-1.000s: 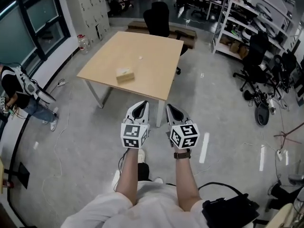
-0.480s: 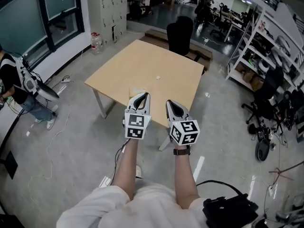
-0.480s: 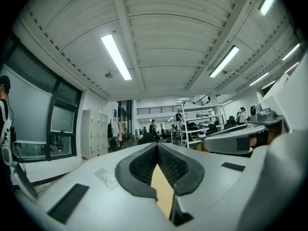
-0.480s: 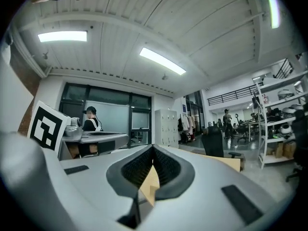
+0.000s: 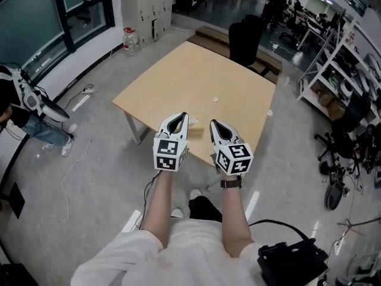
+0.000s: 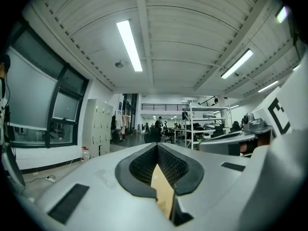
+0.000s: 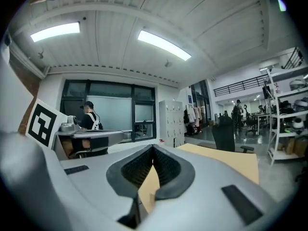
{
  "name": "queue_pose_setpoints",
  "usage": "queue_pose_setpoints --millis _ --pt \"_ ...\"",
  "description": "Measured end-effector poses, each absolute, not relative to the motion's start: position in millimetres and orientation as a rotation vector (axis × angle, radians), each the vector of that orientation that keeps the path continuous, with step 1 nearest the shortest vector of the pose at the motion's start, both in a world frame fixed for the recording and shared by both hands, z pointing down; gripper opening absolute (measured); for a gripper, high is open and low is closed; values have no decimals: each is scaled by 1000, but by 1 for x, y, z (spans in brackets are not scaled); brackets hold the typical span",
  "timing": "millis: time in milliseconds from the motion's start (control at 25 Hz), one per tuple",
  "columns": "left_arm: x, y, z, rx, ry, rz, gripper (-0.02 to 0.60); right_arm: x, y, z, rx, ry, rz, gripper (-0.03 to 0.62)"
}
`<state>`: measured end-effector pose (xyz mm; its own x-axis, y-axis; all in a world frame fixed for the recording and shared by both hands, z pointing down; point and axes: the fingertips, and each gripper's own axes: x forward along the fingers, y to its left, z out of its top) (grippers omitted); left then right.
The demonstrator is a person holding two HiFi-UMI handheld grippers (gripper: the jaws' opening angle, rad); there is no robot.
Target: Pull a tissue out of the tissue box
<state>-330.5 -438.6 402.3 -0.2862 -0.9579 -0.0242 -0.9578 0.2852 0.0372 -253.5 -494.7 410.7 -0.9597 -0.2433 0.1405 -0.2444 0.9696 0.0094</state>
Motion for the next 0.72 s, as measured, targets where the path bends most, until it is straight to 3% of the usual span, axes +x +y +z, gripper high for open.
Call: queue_pose_setpoints --millis 720 --pt "-471 -553 550 1656 -2365 59 0 -417 -590 564 -15 -2704 -85 3"
